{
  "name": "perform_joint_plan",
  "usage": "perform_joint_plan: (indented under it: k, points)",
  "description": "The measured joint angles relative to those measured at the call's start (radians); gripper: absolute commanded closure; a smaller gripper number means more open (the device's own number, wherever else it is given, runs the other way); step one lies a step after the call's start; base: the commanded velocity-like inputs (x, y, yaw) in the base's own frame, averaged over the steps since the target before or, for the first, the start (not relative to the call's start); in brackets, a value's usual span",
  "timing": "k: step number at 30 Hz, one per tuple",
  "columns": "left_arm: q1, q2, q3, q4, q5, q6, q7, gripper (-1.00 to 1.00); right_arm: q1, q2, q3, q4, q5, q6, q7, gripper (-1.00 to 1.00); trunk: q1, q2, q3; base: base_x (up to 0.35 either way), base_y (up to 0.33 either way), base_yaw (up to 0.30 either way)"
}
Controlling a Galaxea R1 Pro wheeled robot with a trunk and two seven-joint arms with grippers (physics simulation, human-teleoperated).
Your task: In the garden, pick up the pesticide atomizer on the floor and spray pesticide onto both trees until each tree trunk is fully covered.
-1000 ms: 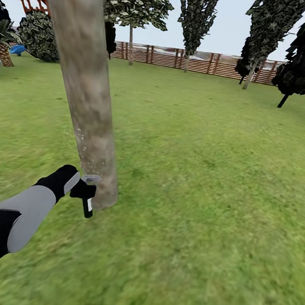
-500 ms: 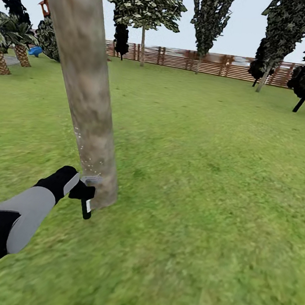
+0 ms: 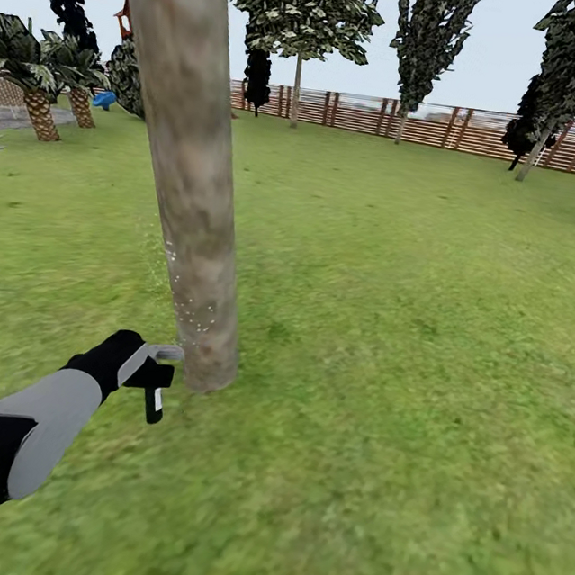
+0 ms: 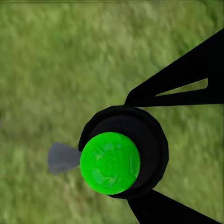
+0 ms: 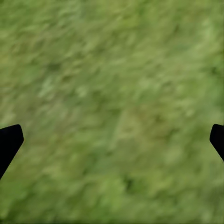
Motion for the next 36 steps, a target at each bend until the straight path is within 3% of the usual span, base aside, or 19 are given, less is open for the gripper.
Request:
perform_joint_plan:
  k: [5,15,26,28,32,36]
  points:
    - [0.000,-0.003,0.003,0.000,0.000,-0.005,0.001,1.00,0.000,0.000,0.000,0.000,-0.001,0.000,0.000,-1.00,0.000,0.000,0.000,0.000,-0.138,0.036]
    - [0.002,-0.004,0.003,0.000,0.001,-0.005,0.002,1.00,0.000,0.000,0.000,0.001,0.000,0.000,0.000,-1.00,0.000,0.000,0.000,0.026,-0.269,0.263]
    - [-0.005,-0.002,-0.001,-0.012,0.001,-0.001,0.000,1.00,0.000,-0.002,0.000,0.002,0.009,-0.015,-0.002,-1.00,0.000,0.000,0.000,0.031,-0.110,0.016]
    - [-0.019,-0.004,0.000,-0.070,0.003,0.035,-0.002,1.00,0.000,-0.002,0.000,0.002,0.010,-0.015,-0.003,-1.00,0.000,0.000,0.000,0.000,0.000,0.000]
    - [-0.114,-0.007,0.001,-0.185,0.006,0.197,-0.002,1.00,0.000,-0.002,0.000,0.002,0.010,-0.015,-0.003,-1.00,0.000,0.000,0.000,0.000,0.000,0.000]
    - [-0.220,-0.013,0.000,-0.189,0.006,0.222,-0.002,1.00,0.000,-0.002,0.000,0.002,0.010,-0.015,-0.003,-1.00,0.000,0.000,0.000,0.000,0.000,0.000]
